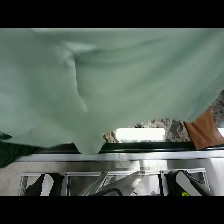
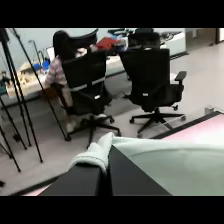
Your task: Fold the shirts.
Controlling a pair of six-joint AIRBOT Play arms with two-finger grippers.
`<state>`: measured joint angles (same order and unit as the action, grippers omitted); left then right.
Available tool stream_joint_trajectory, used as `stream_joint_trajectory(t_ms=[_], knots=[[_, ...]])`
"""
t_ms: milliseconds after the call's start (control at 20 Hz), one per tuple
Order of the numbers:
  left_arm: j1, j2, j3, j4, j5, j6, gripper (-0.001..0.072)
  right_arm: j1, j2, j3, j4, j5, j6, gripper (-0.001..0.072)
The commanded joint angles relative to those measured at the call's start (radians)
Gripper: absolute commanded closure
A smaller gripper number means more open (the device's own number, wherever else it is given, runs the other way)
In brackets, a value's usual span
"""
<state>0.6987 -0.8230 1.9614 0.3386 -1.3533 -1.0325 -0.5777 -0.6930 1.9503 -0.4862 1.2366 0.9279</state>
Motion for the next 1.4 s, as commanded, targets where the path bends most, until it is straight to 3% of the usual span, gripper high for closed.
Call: stream_joint_trajectory(t_ms=[0,150,300,450,600,800,1000,1350], knots=[[-0.090,-0.108,-0.060,0.010,-0.094,-0.033,0.0692,0.001,-0.095,-0.079,0.069,0.101,0.019,0.0695],[-0.302,-0.266,-0.231,0.060,-0.102,0.013,0.0692,0.070,-0.211,-0.278,0.138,0.111,-0.050,0.0695],[-0.475,-0.456,-0.355,0.278,0.006,0.010,0.0692,0.171,-0.352,-0.468,0.081,0.069,-0.103,0.0695],[-0.568,-0.664,-0.435,0.400,0.163,0.010,0.0691,0.236,-0.547,-0.561,0.026,-0.046,-0.163,0.0694],[-0.586,-0.896,-0.372,0.411,0.255,-0.019,0.0692,0.249,-0.747,-0.548,0.057,-0.169,-0.174,0.0695],[-0.573,-1.108,-0.129,0.424,0.220,-0.135,0.0692,0.243,-0.936,-0.392,0.063,-0.189,-0.159,0.0696],[-0.567,-1.154,0.045,0.589,0.115,-0.254,0.0692,0.219,-0.958,-0.286,0.026,-0.141,-0.150,0.0696],[-0.589,-1.153,-0.031,0.665,-0.031,-0.264,0.0692,0.213,-0.955,-0.344,-0.098,0.021,-0.132,0.0696]])
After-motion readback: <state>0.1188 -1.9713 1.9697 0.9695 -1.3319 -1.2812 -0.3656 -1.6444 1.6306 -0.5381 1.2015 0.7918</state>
